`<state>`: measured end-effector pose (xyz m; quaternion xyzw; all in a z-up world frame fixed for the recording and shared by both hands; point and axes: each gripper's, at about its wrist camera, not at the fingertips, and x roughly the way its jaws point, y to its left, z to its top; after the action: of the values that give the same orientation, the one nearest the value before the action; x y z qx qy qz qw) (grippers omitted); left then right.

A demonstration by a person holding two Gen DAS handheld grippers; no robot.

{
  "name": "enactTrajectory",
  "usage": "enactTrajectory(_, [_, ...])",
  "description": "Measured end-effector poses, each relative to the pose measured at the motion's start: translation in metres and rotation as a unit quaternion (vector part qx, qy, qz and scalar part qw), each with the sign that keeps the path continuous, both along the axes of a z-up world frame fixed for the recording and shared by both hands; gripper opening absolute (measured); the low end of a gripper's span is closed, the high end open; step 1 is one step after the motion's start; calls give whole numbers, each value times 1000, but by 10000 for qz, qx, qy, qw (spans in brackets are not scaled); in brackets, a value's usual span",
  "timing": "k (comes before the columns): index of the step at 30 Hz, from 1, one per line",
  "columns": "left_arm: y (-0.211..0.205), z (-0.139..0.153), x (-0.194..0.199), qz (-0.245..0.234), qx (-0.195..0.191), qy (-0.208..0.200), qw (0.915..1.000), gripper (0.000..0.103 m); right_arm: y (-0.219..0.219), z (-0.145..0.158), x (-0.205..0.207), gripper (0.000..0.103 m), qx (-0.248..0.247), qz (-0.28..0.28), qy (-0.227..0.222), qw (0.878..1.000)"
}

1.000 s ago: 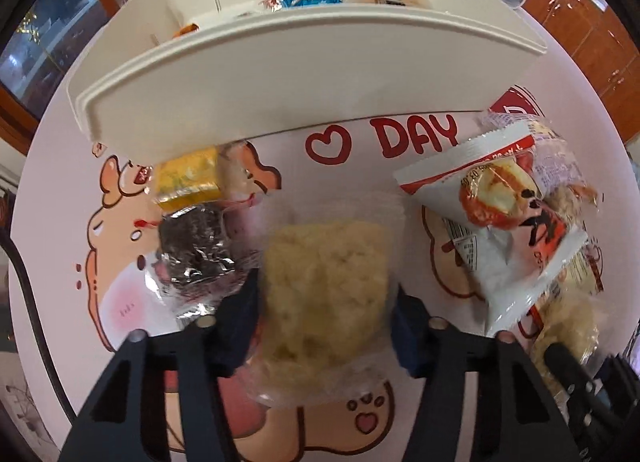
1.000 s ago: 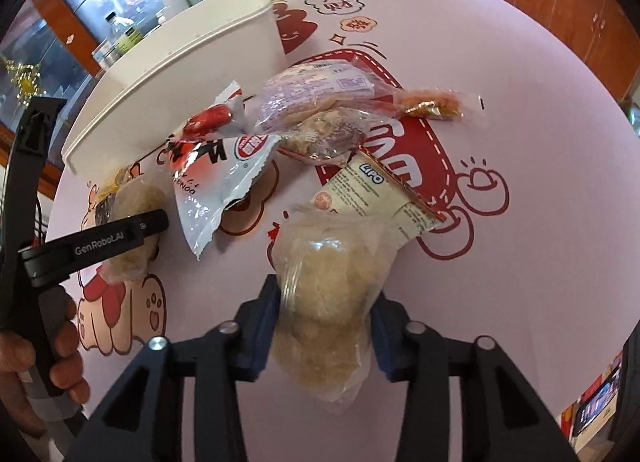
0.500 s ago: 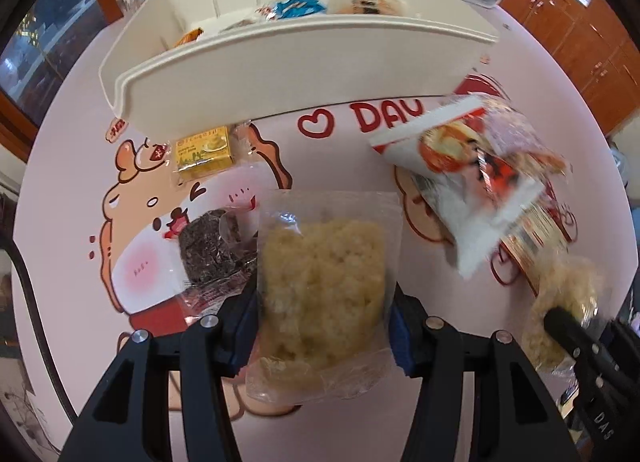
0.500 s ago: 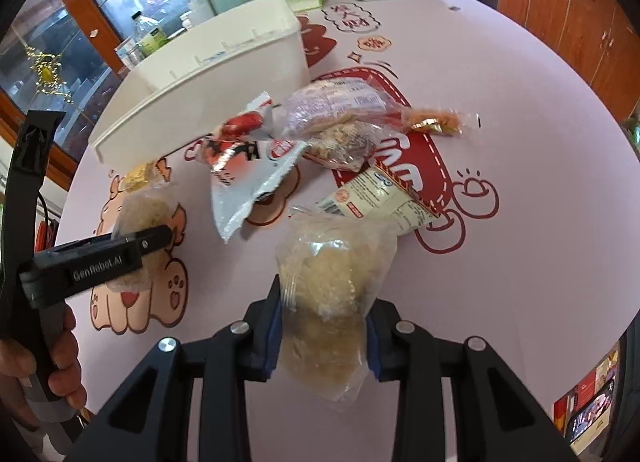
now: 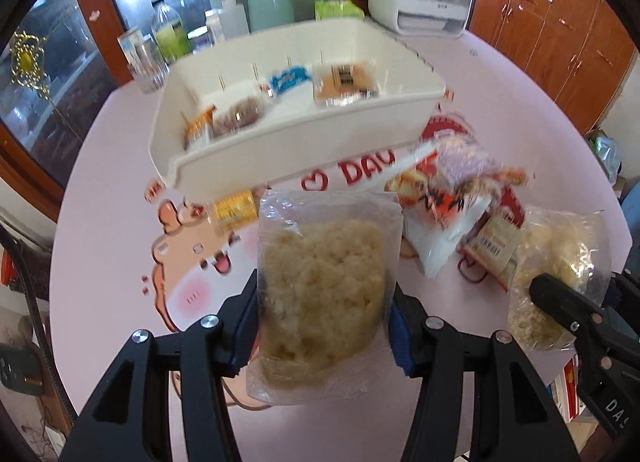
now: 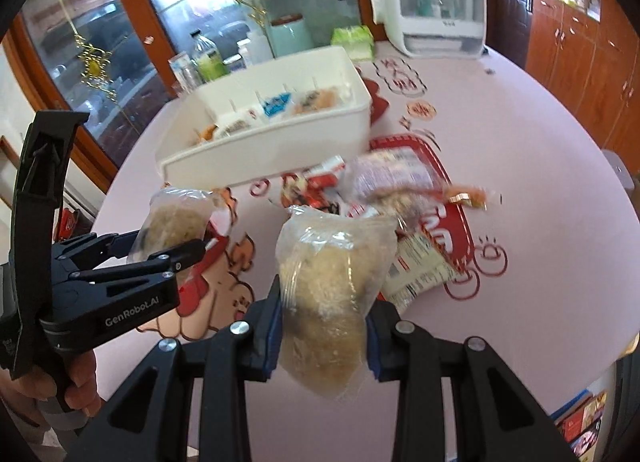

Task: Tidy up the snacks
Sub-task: 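Carry both bags over the white tray, lower them in and open both tools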

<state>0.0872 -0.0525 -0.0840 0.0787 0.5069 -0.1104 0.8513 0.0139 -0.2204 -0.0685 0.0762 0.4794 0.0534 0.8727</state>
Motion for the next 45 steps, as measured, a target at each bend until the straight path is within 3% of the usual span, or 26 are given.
enactTrajectory(12, [17,84,40,-5,-179,-1006,9948,54,16,54,33,34,127,163,-701,9973])
enactTrajectory(27, [40,163,115,203,-167,-1906,9813,54,33,136,116,34,25,63,-1723,9850])
enactTrajectory(36, [42,170,159,300,-233,-1923,9806,54,34,156,172,34,144,-33,-1817,9832])
enactTrajectory(45, [38,130,196,276,-172,-1543,9875,54,47,124,220,34,308,37,-1240,9918])
